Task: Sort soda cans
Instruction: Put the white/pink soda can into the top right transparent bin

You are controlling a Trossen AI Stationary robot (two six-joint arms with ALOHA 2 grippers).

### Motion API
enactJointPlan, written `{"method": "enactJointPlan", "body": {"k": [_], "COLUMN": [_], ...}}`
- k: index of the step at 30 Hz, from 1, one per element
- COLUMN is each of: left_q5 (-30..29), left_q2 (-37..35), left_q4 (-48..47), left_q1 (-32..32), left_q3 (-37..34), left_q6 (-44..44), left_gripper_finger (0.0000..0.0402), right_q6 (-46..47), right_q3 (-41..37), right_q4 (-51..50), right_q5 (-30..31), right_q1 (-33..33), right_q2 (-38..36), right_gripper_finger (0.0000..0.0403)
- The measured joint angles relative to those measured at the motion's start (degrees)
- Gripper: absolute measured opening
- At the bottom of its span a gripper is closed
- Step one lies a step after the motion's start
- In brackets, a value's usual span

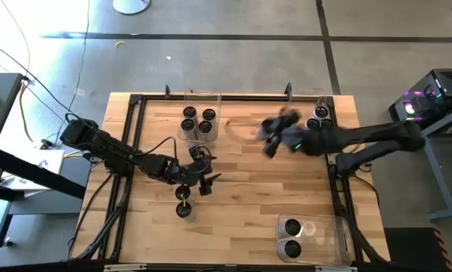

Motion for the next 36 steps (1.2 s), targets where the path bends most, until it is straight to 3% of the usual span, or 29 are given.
{"method": "enactJointPlan", "body": {"k": [6, 10, 17, 25, 36], "left_q5": [0.0, 0.0, 0.0, 0.0, -0.1], "left_q2": [0.0, 0.0, 0.0, 0.0, 0.0], "left_q4": [0.0, 0.8, 1.2, 1.1, 1.1], "left_q1": [0.0, 0.0, 0.0, 0.0, 0.0], "left_q3": [0.0, 0.0, 0.0, 0.0, 0.0], "left_q6": [-0.4, -0.4, -0.4, -0.4, -0.4], "left_gripper_finger": [0.0291, 0.0291, 0.0291, 0.0291, 0.0291], "right_q6": [-1.2, -5.7, -11.1, -12.4, -11.3], "right_q3": [0.0, 0.0, 0.0, -0.1, -10.9], "right_q4": [-10.4, -10.6, -11.6, -16.9, -9.8], "right_q5": [0.4, -7.2, -20.3, -23.4, -27.3], "right_q1": [-13.4, -24.1, -39.1, -46.3, -48.7], "right_q2": [-12.9, -14.8, -11.4, -9.2, -10.6], "right_gripper_finger": [0.0242, 0.0242, 0.0242, 0.0242, 0.0242]}}
